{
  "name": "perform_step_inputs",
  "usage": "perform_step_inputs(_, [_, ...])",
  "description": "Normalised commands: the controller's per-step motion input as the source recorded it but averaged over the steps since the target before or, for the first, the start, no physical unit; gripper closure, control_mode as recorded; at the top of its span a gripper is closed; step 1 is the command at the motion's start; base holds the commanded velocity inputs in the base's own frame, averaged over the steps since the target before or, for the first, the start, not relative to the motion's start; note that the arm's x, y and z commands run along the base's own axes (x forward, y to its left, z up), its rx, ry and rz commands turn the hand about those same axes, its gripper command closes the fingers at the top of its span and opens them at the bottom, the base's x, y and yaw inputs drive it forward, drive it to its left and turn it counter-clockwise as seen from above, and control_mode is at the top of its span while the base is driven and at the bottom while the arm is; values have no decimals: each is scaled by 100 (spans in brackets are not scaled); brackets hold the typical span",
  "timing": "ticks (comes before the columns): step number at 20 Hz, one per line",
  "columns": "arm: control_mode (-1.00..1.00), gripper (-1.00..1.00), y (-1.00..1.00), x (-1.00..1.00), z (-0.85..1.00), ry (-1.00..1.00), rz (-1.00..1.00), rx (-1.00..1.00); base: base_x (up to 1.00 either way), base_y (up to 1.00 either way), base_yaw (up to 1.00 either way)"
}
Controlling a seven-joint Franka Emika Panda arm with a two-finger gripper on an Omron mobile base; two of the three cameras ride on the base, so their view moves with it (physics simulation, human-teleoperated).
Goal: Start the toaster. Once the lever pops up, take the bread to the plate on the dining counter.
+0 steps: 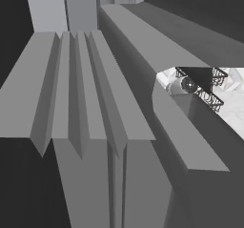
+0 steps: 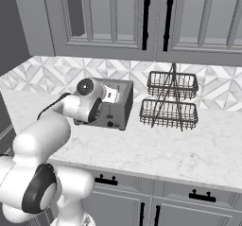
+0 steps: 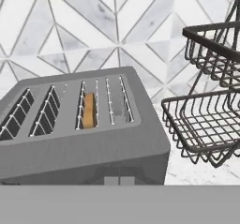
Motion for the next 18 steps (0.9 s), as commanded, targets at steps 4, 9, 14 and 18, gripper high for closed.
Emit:
perform_step_inputs(4, [-100,100,28,-52,62,-1,-4,0,0,0,0])
perform_step_inputs(9, [-100,100,73,-26,23,0,0,-16,0,0,0])
perform_step_inputs(14, [-100,100,40,0,2,11,0,-10,0,0,0])
perform_step_inputs(18, [-100,-100,54,0,-10,6,4,-10,0,0,0])
